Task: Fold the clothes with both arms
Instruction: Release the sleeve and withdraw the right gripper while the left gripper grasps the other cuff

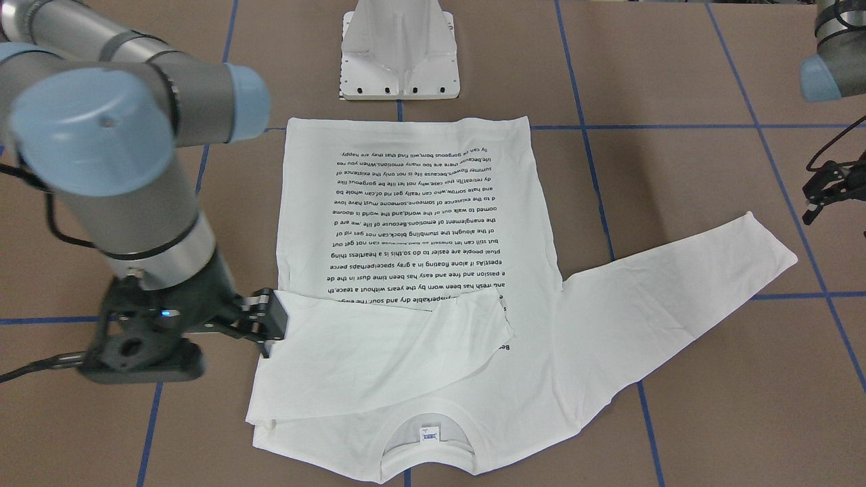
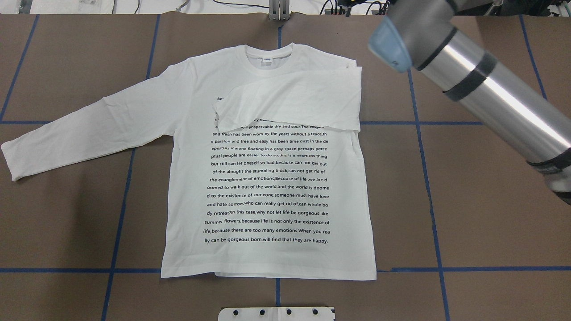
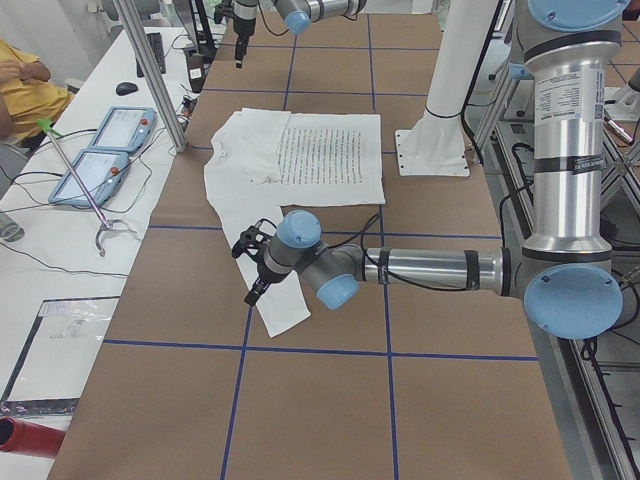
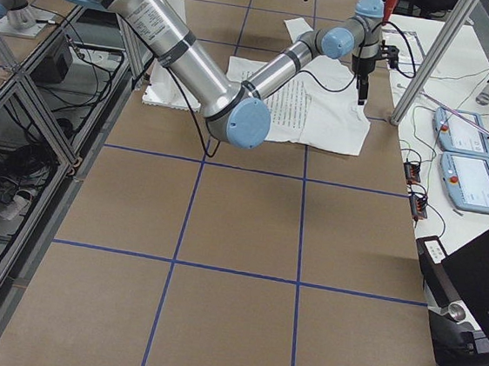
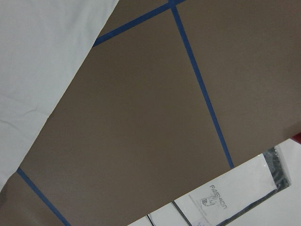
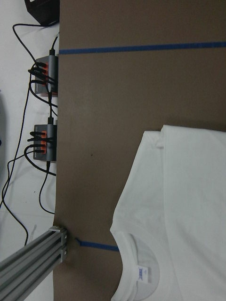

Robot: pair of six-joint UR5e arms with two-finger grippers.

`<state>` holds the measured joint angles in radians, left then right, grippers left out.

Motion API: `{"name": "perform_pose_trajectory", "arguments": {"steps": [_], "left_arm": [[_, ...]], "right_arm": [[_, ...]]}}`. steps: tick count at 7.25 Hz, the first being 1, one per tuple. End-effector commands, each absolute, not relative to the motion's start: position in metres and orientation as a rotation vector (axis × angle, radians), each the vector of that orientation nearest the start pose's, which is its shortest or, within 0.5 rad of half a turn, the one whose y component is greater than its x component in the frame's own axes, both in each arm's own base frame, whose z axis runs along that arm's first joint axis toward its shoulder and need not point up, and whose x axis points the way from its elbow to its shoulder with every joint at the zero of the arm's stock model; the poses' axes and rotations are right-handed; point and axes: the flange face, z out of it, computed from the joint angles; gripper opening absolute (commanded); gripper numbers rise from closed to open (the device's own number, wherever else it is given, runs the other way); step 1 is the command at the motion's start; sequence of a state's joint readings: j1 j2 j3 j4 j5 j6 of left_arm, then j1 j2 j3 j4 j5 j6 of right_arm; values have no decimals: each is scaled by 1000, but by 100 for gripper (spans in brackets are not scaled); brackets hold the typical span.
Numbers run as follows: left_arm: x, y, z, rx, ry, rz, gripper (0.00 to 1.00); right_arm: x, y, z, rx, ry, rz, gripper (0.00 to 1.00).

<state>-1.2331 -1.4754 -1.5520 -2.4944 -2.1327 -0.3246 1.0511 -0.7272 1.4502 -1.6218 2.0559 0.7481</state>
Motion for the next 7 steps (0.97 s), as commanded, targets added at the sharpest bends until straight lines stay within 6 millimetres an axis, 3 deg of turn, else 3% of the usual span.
{"name": "perform_pose_trajectory", "arguments": {"steps": [1, 2, 3, 5, 7], "left_arm": [[117, -453, 653, 554, 759, 293, 100], [137, -444, 655, 550, 770, 336, 98], [146, -437, 664, 531, 766, 359, 92], [169, -425, 678, 523, 746, 403, 89], [179, -414, 687, 512, 736, 430, 82]], "right_arm": [[-218, -665, 252, 275, -800, -56, 100], [-215, -662, 252, 280, -800, -56, 100], [-214, -660, 255, 281, -798, -54, 100], [-213, -655, 263, 276, -796, -52, 100], [-206, -641, 269, 285, -799, -56, 100]]}}
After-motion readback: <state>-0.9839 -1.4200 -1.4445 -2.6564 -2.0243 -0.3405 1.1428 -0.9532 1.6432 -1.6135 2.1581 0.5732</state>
